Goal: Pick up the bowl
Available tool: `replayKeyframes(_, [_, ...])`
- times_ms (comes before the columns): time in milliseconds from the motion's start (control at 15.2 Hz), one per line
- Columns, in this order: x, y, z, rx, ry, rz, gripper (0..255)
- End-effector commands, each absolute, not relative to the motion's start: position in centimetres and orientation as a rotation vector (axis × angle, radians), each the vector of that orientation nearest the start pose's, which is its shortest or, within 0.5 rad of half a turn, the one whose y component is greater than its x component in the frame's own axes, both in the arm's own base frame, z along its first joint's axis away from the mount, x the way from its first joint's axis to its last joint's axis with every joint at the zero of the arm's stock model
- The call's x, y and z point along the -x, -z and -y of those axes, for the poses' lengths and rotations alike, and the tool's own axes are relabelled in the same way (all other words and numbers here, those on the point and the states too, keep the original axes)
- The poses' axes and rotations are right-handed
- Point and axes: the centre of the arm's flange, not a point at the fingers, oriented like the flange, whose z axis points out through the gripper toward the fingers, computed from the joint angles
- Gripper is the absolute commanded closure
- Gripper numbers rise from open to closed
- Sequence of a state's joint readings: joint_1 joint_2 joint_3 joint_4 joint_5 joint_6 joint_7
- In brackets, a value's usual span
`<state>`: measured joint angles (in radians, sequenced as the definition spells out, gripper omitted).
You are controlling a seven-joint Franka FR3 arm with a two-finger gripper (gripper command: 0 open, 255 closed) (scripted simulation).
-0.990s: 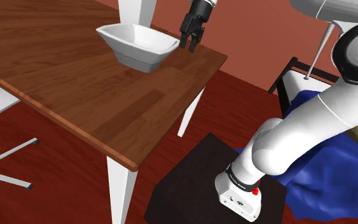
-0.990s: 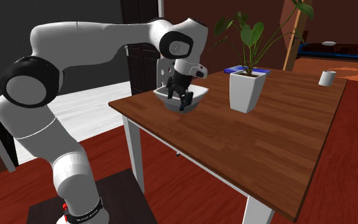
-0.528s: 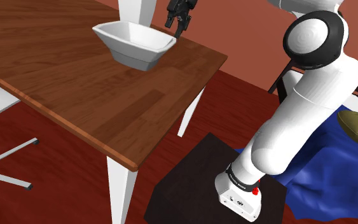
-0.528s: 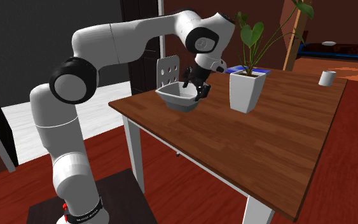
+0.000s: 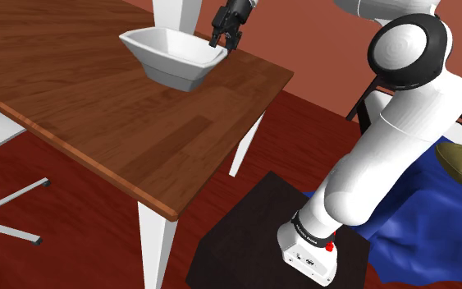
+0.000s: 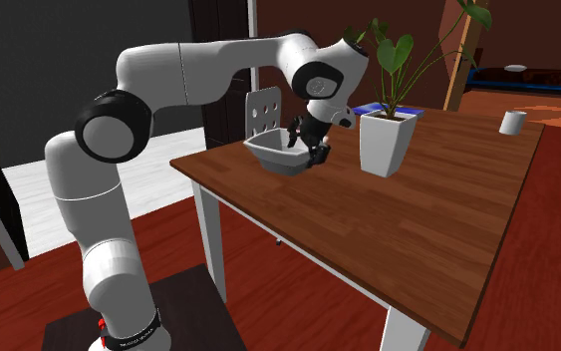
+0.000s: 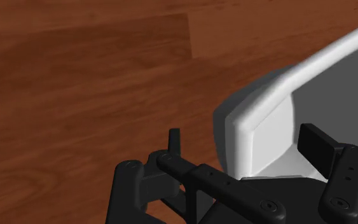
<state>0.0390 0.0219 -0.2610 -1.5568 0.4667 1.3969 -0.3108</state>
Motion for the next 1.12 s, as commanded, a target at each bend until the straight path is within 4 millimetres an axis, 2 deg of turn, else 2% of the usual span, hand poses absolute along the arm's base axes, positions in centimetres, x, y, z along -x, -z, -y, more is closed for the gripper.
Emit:
replayKeyframes(0, [-54.0, -61.5, 6.5, 2.645, -0.067, 0.17, 0])
replayKeyframes(66, [-54.0, -61.5, 6.5, 2.645, -0.067, 0.17, 255])
replayKeyframes(660, [-54.0, -61.5, 6.5, 2.645, -0.067, 0.17, 255])
replayKeyframes(1056, [-54.0, -64.7, 6.5, 2.645, -0.067, 0.17, 255])
